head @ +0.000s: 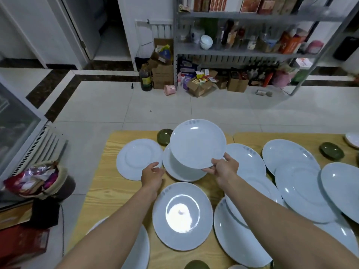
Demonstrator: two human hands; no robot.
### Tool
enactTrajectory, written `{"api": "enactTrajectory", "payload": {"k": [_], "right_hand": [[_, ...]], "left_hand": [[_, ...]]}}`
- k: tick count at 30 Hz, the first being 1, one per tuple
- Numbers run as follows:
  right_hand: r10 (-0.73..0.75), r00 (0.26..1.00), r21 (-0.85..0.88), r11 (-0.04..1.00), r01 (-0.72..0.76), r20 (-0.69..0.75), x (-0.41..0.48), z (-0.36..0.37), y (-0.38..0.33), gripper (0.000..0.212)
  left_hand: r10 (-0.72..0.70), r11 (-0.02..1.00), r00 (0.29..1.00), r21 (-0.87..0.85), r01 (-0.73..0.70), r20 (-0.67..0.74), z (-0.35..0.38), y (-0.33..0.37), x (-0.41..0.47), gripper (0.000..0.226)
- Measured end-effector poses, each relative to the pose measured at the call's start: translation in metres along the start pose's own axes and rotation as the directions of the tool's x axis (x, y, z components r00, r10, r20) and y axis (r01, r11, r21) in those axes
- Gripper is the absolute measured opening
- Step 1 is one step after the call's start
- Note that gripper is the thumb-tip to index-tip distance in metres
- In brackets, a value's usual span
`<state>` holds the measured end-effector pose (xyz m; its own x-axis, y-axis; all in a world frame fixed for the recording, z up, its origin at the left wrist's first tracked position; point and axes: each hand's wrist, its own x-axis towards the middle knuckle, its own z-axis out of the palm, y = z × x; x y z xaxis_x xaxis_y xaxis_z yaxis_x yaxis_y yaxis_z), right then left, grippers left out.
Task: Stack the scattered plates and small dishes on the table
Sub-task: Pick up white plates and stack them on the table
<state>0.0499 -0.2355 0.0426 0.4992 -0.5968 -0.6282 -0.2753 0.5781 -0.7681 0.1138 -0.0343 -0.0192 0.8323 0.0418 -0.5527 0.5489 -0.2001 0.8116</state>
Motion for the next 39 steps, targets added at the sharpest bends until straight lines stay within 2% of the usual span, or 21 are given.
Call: {"api": "enactTrajectory", "payload": {"k": [4, 8, 12, 19, 25, 29, 35, 39], "right_hand": [[0.02, 0.999, 0.011, 1.0, -0.02, -0.031, 0.018, 0.0, 0.002, 0.063], [0.047, 0.998, 0.026, 0.999, -0.046, -0.043, 0.028, -0.002, -0.001, 0.065], [0.045, 0.999, 0.051, 0.998, -0.044, -0.025, 0.032, -0.005, -0.004, 0.062], [0.054, 0.998, 0.068, 0.996, -0.053, -0.011, 0.036, -0.008, -0.007, 0.062], [0.052, 0.999, 0.098, 0.994, -0.053, 0.017, 0.026, -0.011, -0.012, 0.063], [0.034, 0.998, 0.105, 0.994, -0.039, 0.05, 0.015, -0.012, -0.016, 0.063], [-0.004, 0.995, 0.117, 0.993, -0.007, 0.096, -0.006, -0.02, -0.025, 0.06], [-0.052, 0.99, 0.134, 0.99, 0.034, 0.128, -0.031, -0.025, -0.03, 0.061]], "left_hand": [[0.006, 0.997, 1.0, 0.078, -0.004, -0.023, 0.023, 0.001, 0.004, 0.047], [0.005, 0.995, 0.995, 0.104, 0.005, -0.102, 0.038, 0.0, 0.008, 0.039], [-0.011, 0.987, 0.99, 0.157, 0.034, -0.143, 0.044, -0.006, 0.016, 0.036], [-0.006, 0.984, 0.979, 0.174, 0.042, -0.203, 0.046, -0.004, 0.018, 0.018], [-0.01, 0.999, 0.979, 0.036, 0.018, -0.201, 0.036, 0.005, 0.014, 0.032], [-0.016, 0.988, 0.991, -0.155, -0.005, -0.131, 0.024, 0.009, 0.006, 0.045], [0.108, 0.93, 0.989, -0.342, -0.136, -0.099, -0.003, 0.013, -0.028, 0.047], [0.198, 0.897, 0.974, -0.381, -0.224, -0.107, -0.028, 0.014, -0.055, 0.06]]}}
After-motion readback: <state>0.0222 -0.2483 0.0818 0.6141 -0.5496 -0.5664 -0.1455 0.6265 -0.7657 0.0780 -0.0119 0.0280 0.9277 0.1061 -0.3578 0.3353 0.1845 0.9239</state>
